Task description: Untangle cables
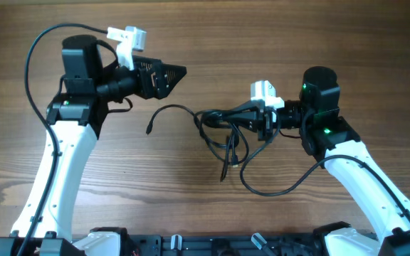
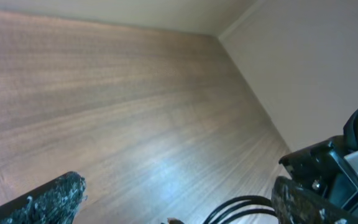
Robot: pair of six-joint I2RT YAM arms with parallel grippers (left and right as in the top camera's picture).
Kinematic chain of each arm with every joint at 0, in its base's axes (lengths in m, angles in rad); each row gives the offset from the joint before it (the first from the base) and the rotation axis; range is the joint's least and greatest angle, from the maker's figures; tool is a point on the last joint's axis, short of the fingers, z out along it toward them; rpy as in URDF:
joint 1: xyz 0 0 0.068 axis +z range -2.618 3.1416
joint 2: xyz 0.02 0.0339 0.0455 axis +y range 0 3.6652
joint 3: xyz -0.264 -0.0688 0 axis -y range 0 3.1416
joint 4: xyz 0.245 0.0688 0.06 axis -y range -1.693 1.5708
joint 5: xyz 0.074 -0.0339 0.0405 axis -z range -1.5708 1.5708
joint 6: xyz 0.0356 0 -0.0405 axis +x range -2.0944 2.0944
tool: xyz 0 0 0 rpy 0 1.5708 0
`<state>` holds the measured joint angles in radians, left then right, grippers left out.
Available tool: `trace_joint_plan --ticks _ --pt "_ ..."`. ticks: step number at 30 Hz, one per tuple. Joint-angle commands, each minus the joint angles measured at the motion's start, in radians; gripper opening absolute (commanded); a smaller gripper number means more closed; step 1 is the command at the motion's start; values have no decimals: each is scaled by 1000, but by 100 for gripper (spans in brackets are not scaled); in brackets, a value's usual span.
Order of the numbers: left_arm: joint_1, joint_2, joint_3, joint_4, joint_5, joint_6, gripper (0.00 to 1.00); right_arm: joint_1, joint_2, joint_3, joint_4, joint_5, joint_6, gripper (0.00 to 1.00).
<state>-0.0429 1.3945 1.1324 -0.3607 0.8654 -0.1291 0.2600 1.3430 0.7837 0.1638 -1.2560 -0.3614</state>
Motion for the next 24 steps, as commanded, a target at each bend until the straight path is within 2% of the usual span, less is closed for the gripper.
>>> trace_joint_plan --ticks 1,6,14,21,24 --pt "-5 -20 -3 -89 43 89 100 -2 8 0 32 -101 -36 4" --pt "-40 -20 -3 -226 43 304 100 -2 8 0 109 -225 -64 4" --pt "-133 -20 -3 -358 43 493 96 -2 8 0 121 -227 -56 4" --pt "-192 -20 -3 -387 43 524 95 -2 8 0 121 -227 -54 4" --pt "-210 -20 -3 -419 48 580 95 -2 8 0 121 -227 -54 4"
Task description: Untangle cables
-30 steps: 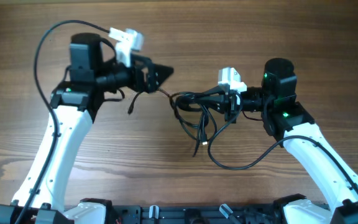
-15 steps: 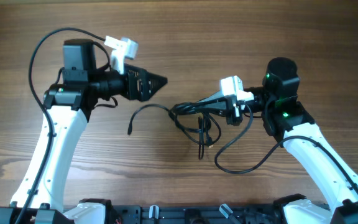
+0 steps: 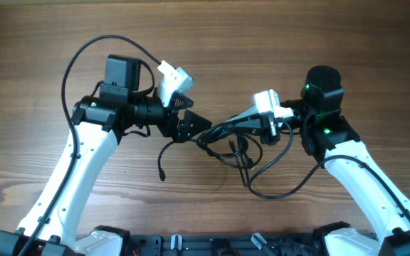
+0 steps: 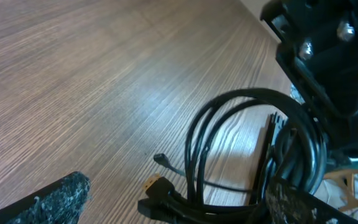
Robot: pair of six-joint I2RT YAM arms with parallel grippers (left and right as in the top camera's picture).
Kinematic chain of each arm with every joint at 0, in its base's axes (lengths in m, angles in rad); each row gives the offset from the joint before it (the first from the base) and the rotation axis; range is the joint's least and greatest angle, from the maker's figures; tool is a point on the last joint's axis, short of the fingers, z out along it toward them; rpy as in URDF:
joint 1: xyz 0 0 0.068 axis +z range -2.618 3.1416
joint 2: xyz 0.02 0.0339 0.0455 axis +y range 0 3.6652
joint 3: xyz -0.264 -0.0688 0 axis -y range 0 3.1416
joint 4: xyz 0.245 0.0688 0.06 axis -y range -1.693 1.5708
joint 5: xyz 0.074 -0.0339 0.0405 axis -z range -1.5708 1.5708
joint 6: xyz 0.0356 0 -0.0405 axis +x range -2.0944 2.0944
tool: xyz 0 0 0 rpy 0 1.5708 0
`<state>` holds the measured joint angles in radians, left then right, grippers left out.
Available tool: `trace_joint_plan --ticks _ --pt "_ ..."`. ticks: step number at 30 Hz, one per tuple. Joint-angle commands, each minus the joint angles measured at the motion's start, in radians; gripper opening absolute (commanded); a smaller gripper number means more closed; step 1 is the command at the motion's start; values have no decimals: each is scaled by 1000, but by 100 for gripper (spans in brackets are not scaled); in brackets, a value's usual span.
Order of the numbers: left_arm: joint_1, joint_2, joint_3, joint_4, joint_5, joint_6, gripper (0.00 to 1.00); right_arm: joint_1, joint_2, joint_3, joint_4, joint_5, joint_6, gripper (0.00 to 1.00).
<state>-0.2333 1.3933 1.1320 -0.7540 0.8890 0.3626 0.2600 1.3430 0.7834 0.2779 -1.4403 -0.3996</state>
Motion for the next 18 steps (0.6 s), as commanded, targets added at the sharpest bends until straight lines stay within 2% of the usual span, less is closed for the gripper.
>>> trace_joint_plan --ticks 1,7,18 --pt "-25 -19 -2 -40 24 106 94 -2 8 0 6 -43 -16 4" --pt "-43 -19 -2 -116 35 158 88 -2 8 0 6 -41 -16 4" --pt "-45 -19 -2 -187 136 158 89 -2 8 0 6 21 -16 4"
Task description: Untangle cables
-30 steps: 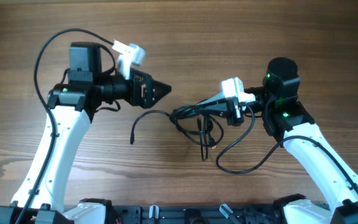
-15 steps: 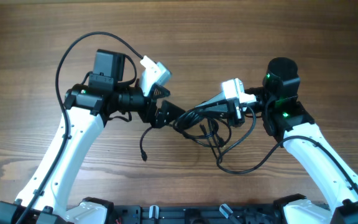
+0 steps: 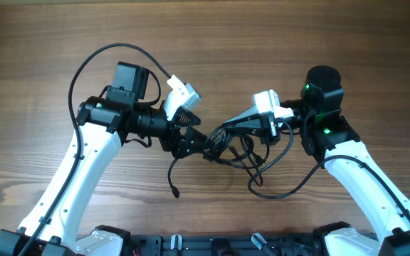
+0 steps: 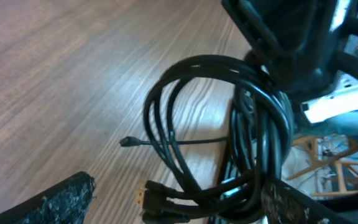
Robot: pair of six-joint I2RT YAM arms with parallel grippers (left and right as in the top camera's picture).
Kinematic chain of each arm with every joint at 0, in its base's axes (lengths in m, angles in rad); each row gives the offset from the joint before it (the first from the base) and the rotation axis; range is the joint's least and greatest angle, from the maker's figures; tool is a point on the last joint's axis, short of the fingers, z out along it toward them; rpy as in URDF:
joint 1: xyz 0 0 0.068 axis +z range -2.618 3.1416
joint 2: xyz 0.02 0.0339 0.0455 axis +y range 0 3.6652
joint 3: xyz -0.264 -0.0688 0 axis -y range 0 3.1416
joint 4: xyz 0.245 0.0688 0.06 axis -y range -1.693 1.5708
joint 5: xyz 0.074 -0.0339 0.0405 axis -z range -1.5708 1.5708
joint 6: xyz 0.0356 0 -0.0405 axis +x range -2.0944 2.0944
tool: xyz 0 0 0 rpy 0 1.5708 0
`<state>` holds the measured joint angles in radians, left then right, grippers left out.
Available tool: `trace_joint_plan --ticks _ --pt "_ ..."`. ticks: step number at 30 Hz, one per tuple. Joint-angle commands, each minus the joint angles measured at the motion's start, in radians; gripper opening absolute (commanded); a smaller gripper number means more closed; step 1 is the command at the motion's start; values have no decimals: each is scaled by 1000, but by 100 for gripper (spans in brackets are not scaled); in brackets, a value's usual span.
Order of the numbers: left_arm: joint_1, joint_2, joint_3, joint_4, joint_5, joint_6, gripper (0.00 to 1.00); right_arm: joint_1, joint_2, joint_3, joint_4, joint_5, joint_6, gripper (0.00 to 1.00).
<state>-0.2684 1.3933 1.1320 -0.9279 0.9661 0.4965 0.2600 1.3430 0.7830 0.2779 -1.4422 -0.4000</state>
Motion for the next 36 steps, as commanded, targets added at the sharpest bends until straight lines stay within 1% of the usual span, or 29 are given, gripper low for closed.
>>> trace_joint_plan --ticks 1,7,10,15,17,20,22,25,27,28,29,31,32,34,36 --pt "-10 -19 -2 -14 59 24 90 -2 8 0 6 32 -15 4" --pt "-8 -19 -2 -8 58 24 93 -2 8 0 6 32 -16 4" --pt "-8 -19 -2 -9 58 24 100 -2 8 0 6 32 -15 5" --pt "-15 -19 -2 -9 52 24 100 -2 8 0 16 24 -12 4" --pt "-25 -19 -2 -9 18 24 95 -2 8 0 37 4 12 4" --pt "-50 -19 -2 -8 -21 24 84 -2 8 0 99 -19 89 4" --pt "-60 -19 -2 -7 -21 24 82 -2 8 0 116 -19 98 4" --pt "-68 -19 -2 1 -29 24 76 -2 8 0 122 -19 114 4" --pt "-68 -19 -2 6 -37 24 67 -2 8 0 123 -26 116 4" --pt "-68 -19 -2 10 -45 24 59 -2 8 0 123 -26 116 4" --pt "-68 -19 -2 14 -51 24 45 -2 8 0 122 -26 116 4" --pt "-68 -19 -2 22 -56 24 26 -2 8 0 122 -26 116 4" --pt "-68 -19 -2 23 -59 24 22 -2 8 0 122 -26 116 4" --pt "-68 -19 -2 26 -59 24 4 -2 8 0 122 -26 116 4" --pt "-68 -19 -2 31 -62 23 4 -2 8 0 122 -26 116 4"
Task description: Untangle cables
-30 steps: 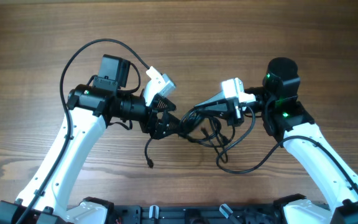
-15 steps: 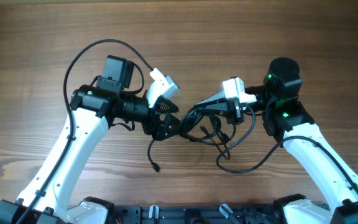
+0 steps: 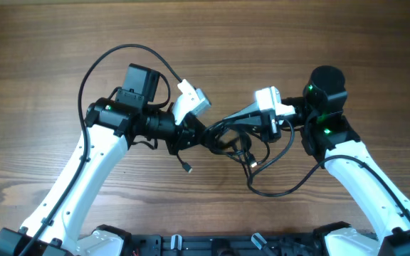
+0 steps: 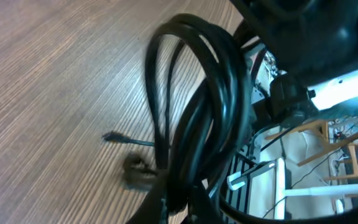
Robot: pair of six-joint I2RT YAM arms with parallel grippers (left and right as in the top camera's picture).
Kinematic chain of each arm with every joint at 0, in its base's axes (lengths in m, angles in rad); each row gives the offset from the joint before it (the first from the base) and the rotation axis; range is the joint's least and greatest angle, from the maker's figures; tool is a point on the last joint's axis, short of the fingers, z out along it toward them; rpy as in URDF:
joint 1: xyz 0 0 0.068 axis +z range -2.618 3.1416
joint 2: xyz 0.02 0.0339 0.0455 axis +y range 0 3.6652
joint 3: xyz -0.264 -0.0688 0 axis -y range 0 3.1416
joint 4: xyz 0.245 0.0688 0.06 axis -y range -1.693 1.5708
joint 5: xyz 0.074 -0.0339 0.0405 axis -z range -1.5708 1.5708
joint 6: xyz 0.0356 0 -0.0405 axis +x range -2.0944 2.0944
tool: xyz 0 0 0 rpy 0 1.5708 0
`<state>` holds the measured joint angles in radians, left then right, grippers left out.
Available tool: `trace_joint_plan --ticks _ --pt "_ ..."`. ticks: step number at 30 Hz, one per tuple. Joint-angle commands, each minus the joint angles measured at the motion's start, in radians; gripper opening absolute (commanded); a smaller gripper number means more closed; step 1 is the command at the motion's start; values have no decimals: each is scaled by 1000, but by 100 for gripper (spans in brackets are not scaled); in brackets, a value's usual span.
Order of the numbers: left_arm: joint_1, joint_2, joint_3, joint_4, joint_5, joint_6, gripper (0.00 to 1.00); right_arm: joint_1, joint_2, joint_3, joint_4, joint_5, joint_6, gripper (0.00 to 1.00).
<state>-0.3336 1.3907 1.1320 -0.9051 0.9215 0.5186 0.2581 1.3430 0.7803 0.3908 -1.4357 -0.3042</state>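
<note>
A tangled bundle of black cables (image 3: 228,139) hangs between my two grippers above the wooden table. My left gripper (image 3: 193,135) is shut on the bundle's left end. In the left wrist view its fingers (image 4: 166,208) pinch the thick strands (image 4: 216,93) at the bottom edge. My right gripper (image 3: 253,119) is shut on the right end. One loose end with a plug (image 3: 188,169) dangles below the left gripper. A long loop (image 3: 276,190) trails down to the right.
The wooden table (image 3: 48,43) fills the view. The left arm's own black cable (image 3: 112,57) arches behind it. The arms' base bar (image 3: 212,245) runs along the front edge. The right arm (image 4: 303,37) crowds the top right of the left wrist view.
My left gripper was open around the bundle's left end and is now shut on it. The dangling plug end has come up and to the right. The right gripper has hardly moved.
At first my left gripper stood open far to the upper left while the right held the bundle. Then it was open at the bundle's left end, then astride the strands. Now it is shut on them, and both grippers hold the bundle.
</note>
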Motion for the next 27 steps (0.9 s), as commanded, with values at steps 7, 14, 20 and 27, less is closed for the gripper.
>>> trace_joint_plan --ticks 7,14,20,27 --pt "-2 -16 -2 31 -84 -17 4 0 8 3 9 -32 62 4" --pt "-2 -16 -2 104 -394 -298 4 0 8 3 9 -24 103 4" --pt "16 -16 -2 117 -597 -464 4 0 8 3 9 -20 132 4" --pt "83 -16 -2 117 -677 -621 4 0 8 3 8 6 177 4"
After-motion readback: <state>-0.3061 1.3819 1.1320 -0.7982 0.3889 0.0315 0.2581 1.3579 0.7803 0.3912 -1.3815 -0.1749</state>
